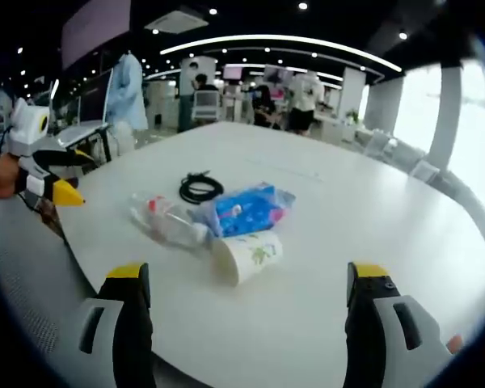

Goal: Arrange the tabletop items into an orderly group along one side of the table until the central work area is clear of visible clutter.

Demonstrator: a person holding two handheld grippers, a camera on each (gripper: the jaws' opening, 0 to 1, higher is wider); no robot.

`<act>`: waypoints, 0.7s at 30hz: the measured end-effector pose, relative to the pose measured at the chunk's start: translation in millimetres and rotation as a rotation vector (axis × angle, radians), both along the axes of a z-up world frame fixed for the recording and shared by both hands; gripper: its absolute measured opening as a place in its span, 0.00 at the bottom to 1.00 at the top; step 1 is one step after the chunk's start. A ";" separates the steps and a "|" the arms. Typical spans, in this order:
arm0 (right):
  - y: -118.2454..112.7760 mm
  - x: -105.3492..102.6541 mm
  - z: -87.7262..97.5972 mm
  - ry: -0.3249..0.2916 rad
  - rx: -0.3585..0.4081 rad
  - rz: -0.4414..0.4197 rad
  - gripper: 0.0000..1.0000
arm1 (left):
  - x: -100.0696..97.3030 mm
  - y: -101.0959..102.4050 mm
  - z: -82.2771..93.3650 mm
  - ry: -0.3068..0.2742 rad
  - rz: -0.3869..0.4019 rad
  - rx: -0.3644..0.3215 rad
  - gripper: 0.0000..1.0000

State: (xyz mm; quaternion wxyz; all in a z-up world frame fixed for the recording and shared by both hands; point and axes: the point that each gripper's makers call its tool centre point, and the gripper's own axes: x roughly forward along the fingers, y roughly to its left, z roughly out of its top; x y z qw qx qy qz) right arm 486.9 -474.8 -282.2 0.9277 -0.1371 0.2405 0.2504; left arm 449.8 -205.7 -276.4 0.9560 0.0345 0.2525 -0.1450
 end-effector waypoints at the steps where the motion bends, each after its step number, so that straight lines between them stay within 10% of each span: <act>1: -0.1 0.0 -0.2 0.001 -0.001 0.000 1.00 | -0.1 -0.2 -0.2 0.001 -0.001 0.000 0.95; 21: -0.7 -1.1 -1.6 0.007 -0.007 0.001 1.00 | -1.4 -2.3 -2.3 0.010 -0.015 0.004 0.94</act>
